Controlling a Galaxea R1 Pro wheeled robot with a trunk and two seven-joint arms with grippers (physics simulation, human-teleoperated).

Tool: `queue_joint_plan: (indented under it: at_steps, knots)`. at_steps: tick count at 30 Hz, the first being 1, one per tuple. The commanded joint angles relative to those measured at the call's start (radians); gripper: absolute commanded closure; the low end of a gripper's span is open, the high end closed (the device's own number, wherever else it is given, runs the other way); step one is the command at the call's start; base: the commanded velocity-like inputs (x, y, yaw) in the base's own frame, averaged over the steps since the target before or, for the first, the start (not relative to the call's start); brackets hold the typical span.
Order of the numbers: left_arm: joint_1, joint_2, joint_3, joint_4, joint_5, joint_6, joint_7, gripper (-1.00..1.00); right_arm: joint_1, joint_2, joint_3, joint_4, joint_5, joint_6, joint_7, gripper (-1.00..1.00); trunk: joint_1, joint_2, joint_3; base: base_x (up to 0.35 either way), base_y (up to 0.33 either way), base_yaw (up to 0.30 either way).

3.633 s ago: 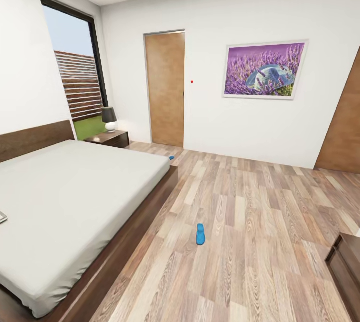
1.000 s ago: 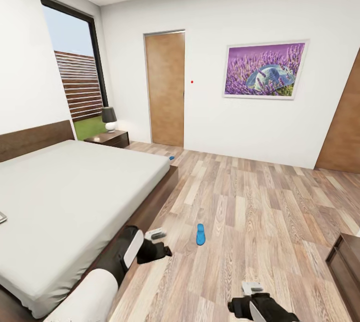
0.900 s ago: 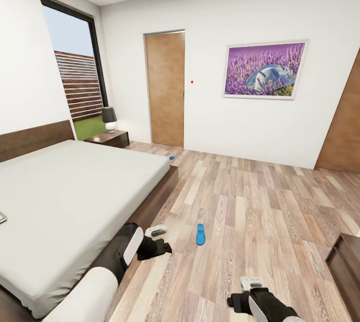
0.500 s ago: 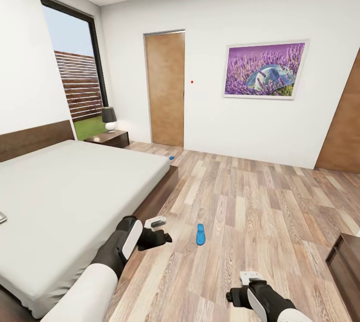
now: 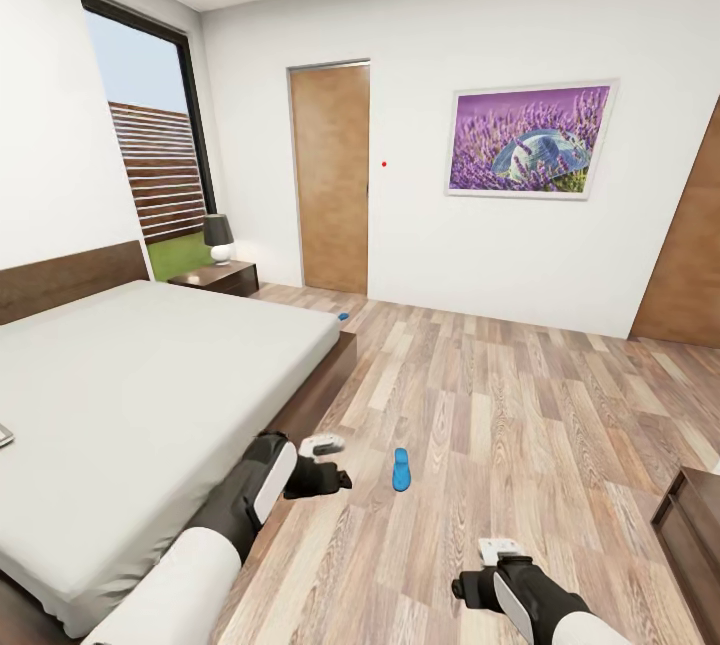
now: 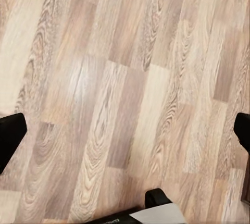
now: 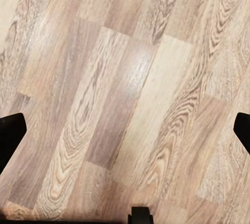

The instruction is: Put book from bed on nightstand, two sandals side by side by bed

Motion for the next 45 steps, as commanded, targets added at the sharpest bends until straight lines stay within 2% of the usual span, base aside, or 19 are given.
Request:
queue_joint_plan:
  at_steps: [1,6,11,19,24,34,45]
  knots:
    - [-0.001,0.0,-0.02,-0.001,0.005,0.003,0.005,-1.0,0.0,0.0,-0.001,-0.002,0.0,0.005,0.003,-1.0,0.0,-0.001,-0.001,0.0,0.0,0.0]
    - [-0.001,0.0,-0.088,-0.002,0.005,0.0,0.007,-1.0,-0.001,0.0,-0.002,-0.002,0.0,0.003,0.002,-1.0,0.0,-0.001,-0.001,0.0,0.0,0.0]
    - [-0.001,0.0,-0.099,-0.002,0.006,-0.002,0.007,-1.0,-0.001,-0.001,-0.002,-0.003,0.0,0.003,-0.005,-1.0,0.0,-0.001,-0.001,0.0,0.0,0.0]
    - [-0.001,0.0,-0.106,0.004,0.004,-0.004,0.008,-1.0,-0.014,-0.002,-0.002,-0.003,0.0,0.001,-0.012,-1.0,0.0,-0.001,-0.001,0.0,0.0,0.0]
    - [-0.001,0.0,-0.109,0.006,0.0,-0.004,0.01,-1.0,-0.019,-0.001,-0.002,-0.003,-0.002,-0.026,-0.013,-1.0,0.0,-0.001,-0.001,0.0,0.0,0.0]
    - [-0.028,0.0,-0.107,-0.014,0.0,-0.002,0.007,-1.0,-0.019,-0.001,-0.006,-0.003,-0.003,-0.042,-0.014,-1.0,0.0,-0.001,-0.001,0.299,0.071,0.0]
    - [-0.033,0.0,-0.106,-0.039,0.004,0.002,0.007,-1.0,-0.019,0.0,-0.007,-0.003,-0.003,-0.042,-0.015,-1.0,0.0,-0.001,-0.001,0.33,0.088,0.0]
